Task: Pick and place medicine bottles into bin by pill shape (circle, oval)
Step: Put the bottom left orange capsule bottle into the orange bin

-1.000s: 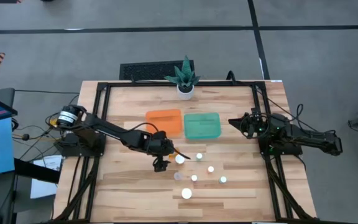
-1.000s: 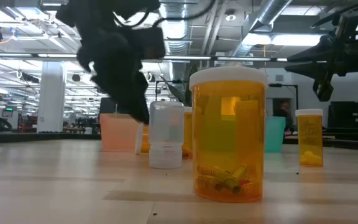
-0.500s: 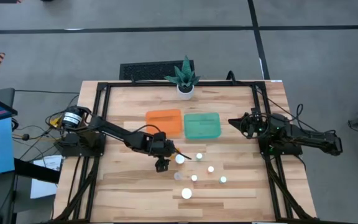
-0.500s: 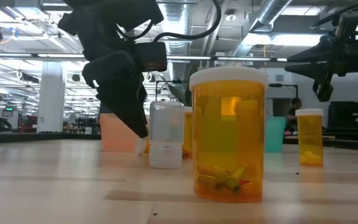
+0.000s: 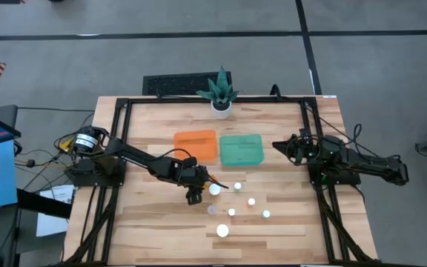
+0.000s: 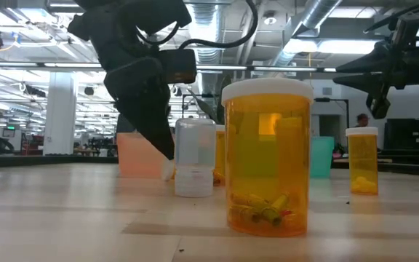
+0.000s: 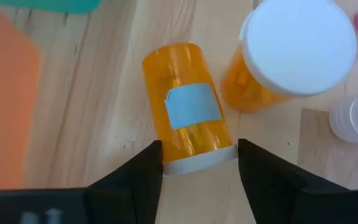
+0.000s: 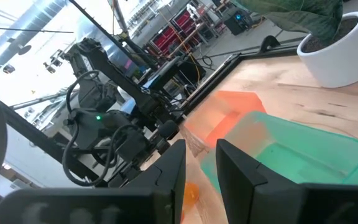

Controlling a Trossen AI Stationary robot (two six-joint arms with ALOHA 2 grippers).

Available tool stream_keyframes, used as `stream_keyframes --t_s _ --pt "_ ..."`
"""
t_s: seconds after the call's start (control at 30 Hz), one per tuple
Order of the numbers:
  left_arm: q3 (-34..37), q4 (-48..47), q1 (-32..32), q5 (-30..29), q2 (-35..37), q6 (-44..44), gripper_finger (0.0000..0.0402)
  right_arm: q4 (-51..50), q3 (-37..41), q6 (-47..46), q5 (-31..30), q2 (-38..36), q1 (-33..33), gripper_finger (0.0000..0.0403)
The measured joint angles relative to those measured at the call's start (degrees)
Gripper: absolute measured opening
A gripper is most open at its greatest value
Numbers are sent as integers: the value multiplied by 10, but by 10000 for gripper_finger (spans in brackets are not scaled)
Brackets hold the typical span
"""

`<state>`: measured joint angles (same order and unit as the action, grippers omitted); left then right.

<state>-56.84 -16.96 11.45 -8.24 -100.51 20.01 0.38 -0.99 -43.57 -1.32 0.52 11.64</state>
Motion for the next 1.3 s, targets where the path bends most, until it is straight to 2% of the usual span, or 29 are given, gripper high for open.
stream_keyframes --t_s 0.3,0.6,0.73,0.87,1.07,1.17,1.3 --pt "-18 -45 12 19 22 71 172 9 1 -18 7 0 0 103" --pt "-68 -116 13 15 77 62 143 21 -5 8 16 14 0 103" --pt "-68 -119 13 2 81 53 141 16 -14 34 42 41 0 121" --pt "-68 -97 15 42 64 32 180 16 -17 35 47 74 0 171" --pt "-68 -65 38 22 16 17 292 24 -18 18 61 101 0 248" --pt "-68 -90 51 -17 -10 48 344 22 -18 8 67 101 0 263" --pt "-68 -89 60 -51 -29 68 380 28 -18 5 73 100 0 265"
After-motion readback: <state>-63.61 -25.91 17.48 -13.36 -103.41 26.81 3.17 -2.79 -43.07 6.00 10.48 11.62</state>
